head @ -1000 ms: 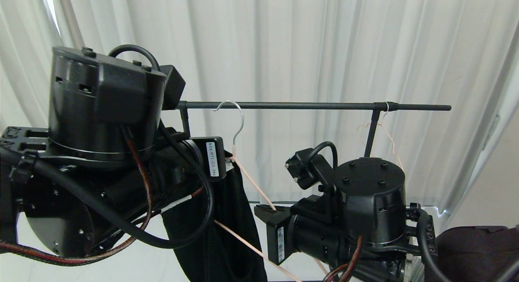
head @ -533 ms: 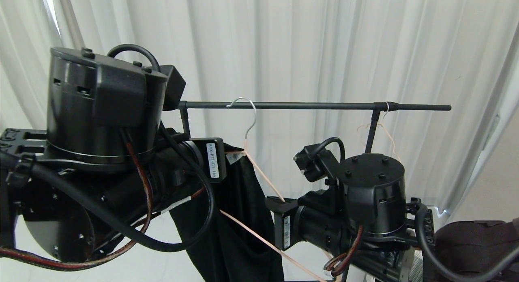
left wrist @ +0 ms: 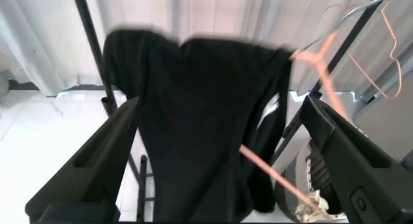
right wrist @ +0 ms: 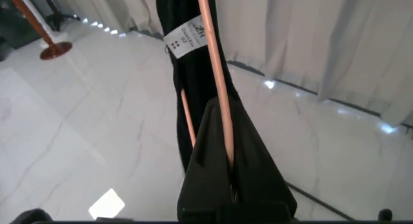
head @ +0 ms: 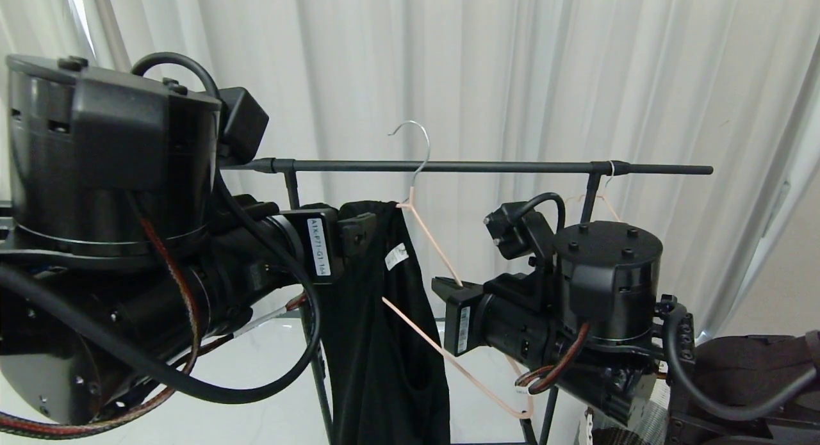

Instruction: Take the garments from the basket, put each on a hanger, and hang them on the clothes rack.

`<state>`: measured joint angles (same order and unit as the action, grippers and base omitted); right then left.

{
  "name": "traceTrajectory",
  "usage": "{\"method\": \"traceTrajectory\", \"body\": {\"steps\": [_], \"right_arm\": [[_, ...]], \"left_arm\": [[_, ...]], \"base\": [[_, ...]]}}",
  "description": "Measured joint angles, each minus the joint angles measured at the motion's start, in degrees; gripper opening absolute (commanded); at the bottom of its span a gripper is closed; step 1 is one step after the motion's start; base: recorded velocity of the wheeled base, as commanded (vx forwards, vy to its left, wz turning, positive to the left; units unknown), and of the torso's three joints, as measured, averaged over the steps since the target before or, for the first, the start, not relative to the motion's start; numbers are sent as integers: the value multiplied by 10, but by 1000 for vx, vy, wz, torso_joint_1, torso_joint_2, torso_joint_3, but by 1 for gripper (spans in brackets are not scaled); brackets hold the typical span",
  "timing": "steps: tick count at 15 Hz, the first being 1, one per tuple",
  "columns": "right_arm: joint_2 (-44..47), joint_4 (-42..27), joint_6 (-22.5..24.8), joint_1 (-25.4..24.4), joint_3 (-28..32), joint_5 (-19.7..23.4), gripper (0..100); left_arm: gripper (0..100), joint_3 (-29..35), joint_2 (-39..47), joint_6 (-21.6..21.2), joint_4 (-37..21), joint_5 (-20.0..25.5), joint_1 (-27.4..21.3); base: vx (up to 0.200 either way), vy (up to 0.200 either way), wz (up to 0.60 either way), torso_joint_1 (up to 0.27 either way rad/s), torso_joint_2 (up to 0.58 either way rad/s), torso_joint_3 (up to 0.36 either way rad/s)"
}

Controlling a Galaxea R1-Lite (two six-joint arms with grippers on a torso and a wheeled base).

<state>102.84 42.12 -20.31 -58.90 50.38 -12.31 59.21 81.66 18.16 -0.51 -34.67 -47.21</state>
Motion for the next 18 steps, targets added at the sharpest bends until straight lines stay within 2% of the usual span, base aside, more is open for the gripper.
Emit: {"method": "traceTrajectory", "body": {"steps": [3, 5, 8, 9, 11, 13, 14, 15, 17, 18], "right_arm": [[-1, 41, 28, 8, -18, 1, 0], [-12, 67, 49, 12, -50, 5, 0], [-53, 112, 69, 15, -154, 23, 0], [-72, 129, 79, 17, -198, 37, 0], [-109, 159, 112, 18, -275, 82, 0], [-145, 172, 163, 18, -334, 138, 0], [-159, 175, 181, 18, -355, 155, 0], [-174, 175, 203, 17, -378, 178, 0], [-199, 175, 230, 15, -411, 204, 0], [-210, 175, 234, 12, -424, 207, 0]], "left_arm": [[100, -32, -18, -5, 0, 0, 0], [100, -69, -42, -25, 0, 4, 0], [100, -129, -101, -62, 10, 51, -1], [100, -151, -126, -84, 19, 84, -1], [100, -194, -179, -148, 29, 193, -1], [100, -248, -232, -245, 32, 304, -1], [100, -271, -249, -278, 33, 329, 0], [100, -292, -263, -300, 32, 356, 0], [100, -308, -274, -306, 33, 392, -1], [100, -313, -276, -308, 33, 431, -1]], "base": [[0, 0, 0, 0, 0, 0], [0, 0, 0, 0, 0, 0], [0, 0, 0, 0, 0, 0], [0, 0, 0, 0, 0, 0], [0, 0, 0, 0, 0, 0], [0, 0, 0, 0, 0, 0], [0, 0, 0, 0, 0, 0], [0, 0, 0, 0, 0, 0], [0, 0, 0, 0, 0, 0], [0, 0, 0, 0, 0, 0]]}}
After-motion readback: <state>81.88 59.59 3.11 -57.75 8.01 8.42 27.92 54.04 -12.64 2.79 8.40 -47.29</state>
